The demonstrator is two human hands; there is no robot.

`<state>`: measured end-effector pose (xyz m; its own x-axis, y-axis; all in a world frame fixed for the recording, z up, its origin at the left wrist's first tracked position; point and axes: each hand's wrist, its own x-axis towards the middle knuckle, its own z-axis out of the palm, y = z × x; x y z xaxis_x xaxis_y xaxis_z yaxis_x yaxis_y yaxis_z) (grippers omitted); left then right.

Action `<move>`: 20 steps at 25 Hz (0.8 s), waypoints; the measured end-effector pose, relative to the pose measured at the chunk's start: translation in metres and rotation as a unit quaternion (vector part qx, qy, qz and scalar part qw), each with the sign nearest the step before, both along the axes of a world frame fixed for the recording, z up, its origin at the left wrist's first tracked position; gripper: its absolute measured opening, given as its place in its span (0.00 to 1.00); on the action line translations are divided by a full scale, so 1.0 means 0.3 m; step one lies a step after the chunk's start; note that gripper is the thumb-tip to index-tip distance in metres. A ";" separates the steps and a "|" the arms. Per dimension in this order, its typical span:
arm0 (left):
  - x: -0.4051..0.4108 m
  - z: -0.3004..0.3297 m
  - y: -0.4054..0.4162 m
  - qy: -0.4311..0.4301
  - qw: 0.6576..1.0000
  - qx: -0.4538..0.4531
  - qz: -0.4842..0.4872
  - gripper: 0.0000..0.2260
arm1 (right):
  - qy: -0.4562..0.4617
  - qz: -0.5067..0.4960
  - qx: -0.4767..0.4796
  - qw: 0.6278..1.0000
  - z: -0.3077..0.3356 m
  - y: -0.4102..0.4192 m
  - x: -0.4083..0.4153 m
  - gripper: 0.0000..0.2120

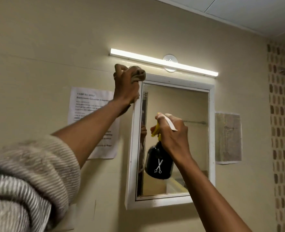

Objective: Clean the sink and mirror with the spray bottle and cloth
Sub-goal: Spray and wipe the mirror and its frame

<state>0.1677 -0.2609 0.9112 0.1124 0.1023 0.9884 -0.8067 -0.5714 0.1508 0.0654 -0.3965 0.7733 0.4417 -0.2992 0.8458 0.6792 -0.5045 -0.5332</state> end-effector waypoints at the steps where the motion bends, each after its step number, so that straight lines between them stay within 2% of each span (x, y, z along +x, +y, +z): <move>1: 0.009 0.033 -0.016 -0.013 0.999 0.027 0.016 0.19 | -0.010 0.004 -0.002 1.000 0.036 0.001 0.001 0.16; 5: 0.066 0.068 -0.060 -0.066 0.982 0.134 0.118 0.16 | -0.031 0.004 -0.011 0.999 0.168 -0.011 0.015 0.14; 8: 0.110 0.059 -0.062 -0.064 0.968 0.162 0.179 0.17 | -0.033 0.006 -0.010 0.999 0.190 -0.033 0.037 0.13; 13: 0.113 -0.086 -0.030 -0.033 0.980 0.150 0.124 0.12 | -0.009 0.021 0.022 1.000 0.164 -0.052 0.089 0.19; 17: 0.075 -0.298 -0.024 0.003 0.981 0.178 0.077 0.11 | -0.005 0.034 0.041 0.999 0.149 -0.037 0.090 0.17; 20: 0.064 -0.543 -0.019 0.032 0.979 0.186 0.078 0.18 | 0.008 0.038 0.040 0.998 0.131 -0.012 0.080 0.17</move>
